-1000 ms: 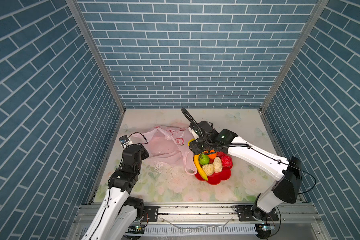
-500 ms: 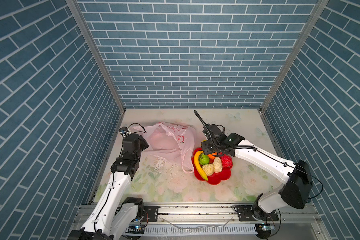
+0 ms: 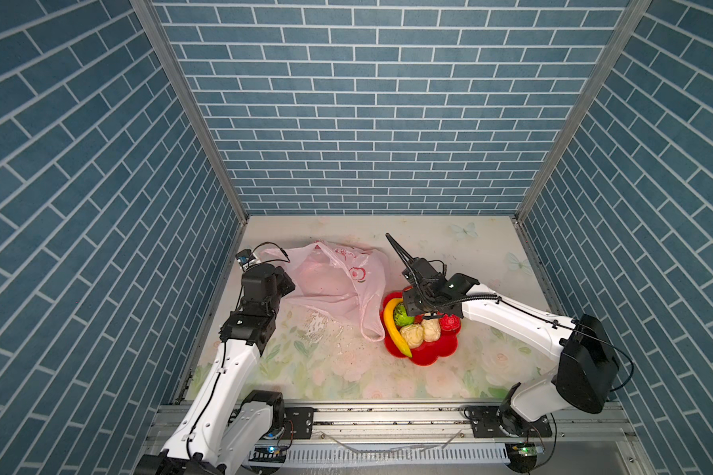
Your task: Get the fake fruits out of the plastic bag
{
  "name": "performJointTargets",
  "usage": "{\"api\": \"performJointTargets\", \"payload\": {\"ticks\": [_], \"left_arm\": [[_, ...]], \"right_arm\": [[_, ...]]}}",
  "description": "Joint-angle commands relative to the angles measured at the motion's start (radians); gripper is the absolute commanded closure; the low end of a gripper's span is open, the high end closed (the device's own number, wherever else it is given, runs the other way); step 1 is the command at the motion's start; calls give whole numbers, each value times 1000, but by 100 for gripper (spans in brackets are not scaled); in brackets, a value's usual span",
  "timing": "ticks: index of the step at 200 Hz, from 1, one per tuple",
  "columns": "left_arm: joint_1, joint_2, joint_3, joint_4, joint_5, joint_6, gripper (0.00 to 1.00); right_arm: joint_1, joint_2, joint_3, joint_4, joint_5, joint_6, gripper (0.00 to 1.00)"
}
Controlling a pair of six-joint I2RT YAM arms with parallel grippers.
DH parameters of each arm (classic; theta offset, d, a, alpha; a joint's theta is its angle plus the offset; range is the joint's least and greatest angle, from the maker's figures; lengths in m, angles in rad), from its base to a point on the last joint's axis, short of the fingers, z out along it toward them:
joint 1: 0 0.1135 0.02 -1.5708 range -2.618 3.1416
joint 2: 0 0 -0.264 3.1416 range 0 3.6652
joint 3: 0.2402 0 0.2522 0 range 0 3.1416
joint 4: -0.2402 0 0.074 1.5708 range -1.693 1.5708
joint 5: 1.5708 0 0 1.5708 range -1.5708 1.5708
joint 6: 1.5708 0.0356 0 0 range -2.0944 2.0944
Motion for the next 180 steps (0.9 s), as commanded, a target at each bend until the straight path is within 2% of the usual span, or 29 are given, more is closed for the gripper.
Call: {"api": "performJointTargets", "payload": {"ticks": [1,83,180], "left_arm": [[7,-6,-5,12,11,-2,95],[6,-16,-14,21,20,-16,95],[7,-19,-13,20,22,-14,95]], "right_arm": [[-7,-3,-36,17,20,49,55],[-13,20,-68,35,20,51,53],[-17,29,-112,54,12,80,46]]}}
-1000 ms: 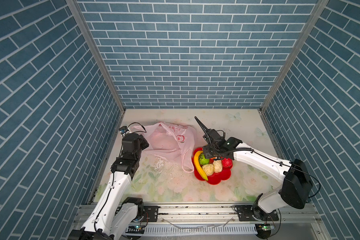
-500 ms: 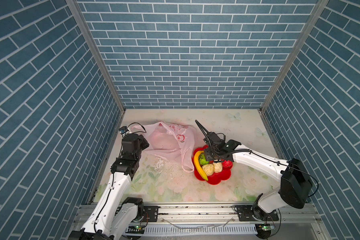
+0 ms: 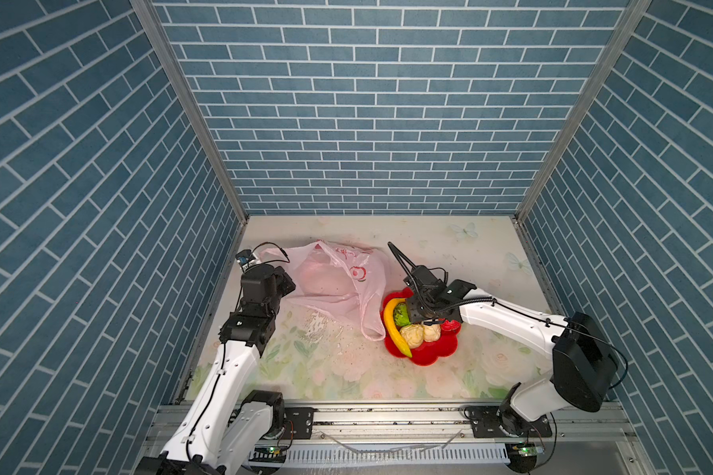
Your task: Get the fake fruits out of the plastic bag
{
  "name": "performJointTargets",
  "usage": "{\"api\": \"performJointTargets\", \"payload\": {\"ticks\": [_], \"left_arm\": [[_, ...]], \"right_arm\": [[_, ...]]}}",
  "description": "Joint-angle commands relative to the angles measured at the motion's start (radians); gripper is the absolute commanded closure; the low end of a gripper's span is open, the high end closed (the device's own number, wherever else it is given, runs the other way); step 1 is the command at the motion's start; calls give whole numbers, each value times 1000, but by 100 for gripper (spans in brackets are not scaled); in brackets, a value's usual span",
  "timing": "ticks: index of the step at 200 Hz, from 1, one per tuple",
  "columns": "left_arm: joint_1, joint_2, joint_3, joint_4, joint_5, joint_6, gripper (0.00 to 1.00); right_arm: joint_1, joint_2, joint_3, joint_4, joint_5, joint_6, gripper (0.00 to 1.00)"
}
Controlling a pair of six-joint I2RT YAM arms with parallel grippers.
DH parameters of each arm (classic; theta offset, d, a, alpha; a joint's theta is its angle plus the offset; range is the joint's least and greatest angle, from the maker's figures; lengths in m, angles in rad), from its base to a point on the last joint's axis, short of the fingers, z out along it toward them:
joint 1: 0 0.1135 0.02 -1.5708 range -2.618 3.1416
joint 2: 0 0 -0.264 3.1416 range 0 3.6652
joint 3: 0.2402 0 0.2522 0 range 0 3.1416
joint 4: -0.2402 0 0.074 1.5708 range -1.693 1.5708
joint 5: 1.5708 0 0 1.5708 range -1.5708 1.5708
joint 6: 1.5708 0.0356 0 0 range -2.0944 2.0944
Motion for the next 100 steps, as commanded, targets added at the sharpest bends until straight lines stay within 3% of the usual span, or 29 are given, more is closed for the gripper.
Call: {"api": "performJointTargets", "payload": {"ticks": [1,100], "left_arm": [[7,-11,-9,12,4,-1,95],[6,-19,-11,15,5,-3,95]], "right_arm": [[-5,17,-30,9,13,51,46],[-5,24,-36,1,15,64,34]]}}
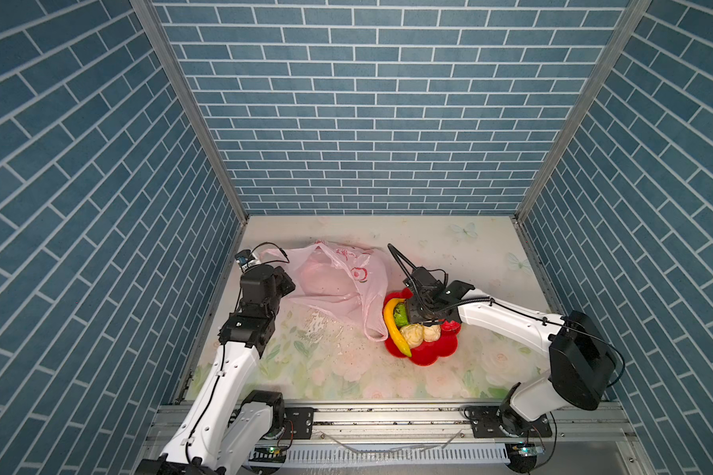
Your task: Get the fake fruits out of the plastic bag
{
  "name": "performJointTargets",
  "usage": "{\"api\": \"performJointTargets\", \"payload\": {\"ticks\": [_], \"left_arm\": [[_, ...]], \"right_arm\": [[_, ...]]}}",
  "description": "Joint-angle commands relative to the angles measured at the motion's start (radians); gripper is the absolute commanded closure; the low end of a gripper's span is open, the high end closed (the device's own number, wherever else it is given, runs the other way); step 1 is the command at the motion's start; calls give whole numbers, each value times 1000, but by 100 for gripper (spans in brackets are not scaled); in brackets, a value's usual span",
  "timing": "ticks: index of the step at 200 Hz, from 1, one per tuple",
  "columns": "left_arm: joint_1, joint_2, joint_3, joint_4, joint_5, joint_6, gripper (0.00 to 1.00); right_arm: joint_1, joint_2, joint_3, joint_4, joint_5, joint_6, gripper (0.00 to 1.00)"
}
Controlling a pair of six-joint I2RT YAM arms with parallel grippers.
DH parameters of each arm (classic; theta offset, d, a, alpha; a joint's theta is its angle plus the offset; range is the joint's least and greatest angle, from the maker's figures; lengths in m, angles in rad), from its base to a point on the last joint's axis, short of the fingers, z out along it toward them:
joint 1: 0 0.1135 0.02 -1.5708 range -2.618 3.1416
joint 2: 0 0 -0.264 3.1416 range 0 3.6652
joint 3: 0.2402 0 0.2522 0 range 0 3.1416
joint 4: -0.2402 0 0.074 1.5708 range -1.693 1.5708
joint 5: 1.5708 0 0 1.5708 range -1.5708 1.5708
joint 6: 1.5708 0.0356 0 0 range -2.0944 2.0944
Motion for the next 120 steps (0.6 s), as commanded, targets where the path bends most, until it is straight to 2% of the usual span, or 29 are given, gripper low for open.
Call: {"api": "performJointTargets", "payload": {"ticks": [1,120], "left_arm": [[6,-11,-10,16,4,-3,95],[6,-5,-11,27,12,-4,94]], "right_arm": [[-4,13,-26,-6,15,41,34],[-4,-8,-27,-33,43,48,30]]}}
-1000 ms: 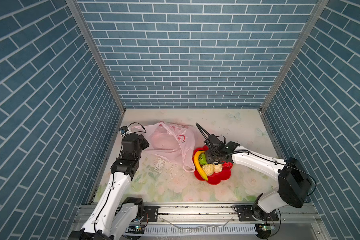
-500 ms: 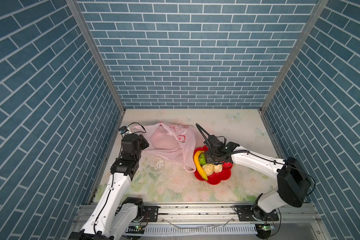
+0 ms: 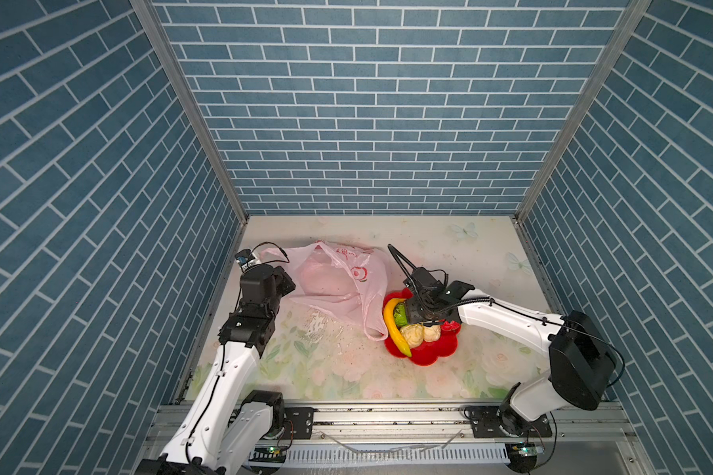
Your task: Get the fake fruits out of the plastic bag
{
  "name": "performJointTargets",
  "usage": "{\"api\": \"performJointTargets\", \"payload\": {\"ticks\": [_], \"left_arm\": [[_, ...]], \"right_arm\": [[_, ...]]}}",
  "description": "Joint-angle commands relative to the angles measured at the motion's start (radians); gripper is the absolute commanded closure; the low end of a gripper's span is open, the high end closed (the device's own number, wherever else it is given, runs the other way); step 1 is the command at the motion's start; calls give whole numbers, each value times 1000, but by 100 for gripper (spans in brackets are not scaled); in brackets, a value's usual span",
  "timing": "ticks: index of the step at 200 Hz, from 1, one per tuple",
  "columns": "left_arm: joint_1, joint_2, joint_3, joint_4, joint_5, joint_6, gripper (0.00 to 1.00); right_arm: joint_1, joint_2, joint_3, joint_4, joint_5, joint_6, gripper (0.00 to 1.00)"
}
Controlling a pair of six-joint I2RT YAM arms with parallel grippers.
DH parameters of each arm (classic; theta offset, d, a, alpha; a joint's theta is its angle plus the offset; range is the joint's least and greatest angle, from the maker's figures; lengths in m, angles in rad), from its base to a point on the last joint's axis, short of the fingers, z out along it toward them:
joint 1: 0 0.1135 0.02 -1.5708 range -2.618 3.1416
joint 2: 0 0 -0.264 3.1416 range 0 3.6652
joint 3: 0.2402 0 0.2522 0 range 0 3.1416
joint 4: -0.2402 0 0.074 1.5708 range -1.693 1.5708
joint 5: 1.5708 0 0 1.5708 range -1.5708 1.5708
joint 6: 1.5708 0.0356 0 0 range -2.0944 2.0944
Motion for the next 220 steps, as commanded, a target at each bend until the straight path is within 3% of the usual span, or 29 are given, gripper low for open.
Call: {"api": "performJointTargets", "payload": {"ticks": [1,220], "left_arm": [[6,-5,-11,19,9,-3,95],[15,39,-18,72,4,-16,95]], "right_arm": [[-3,-8,-25,-31,35,47,30],[-2,-69,15,-84,52,47,21]]}}
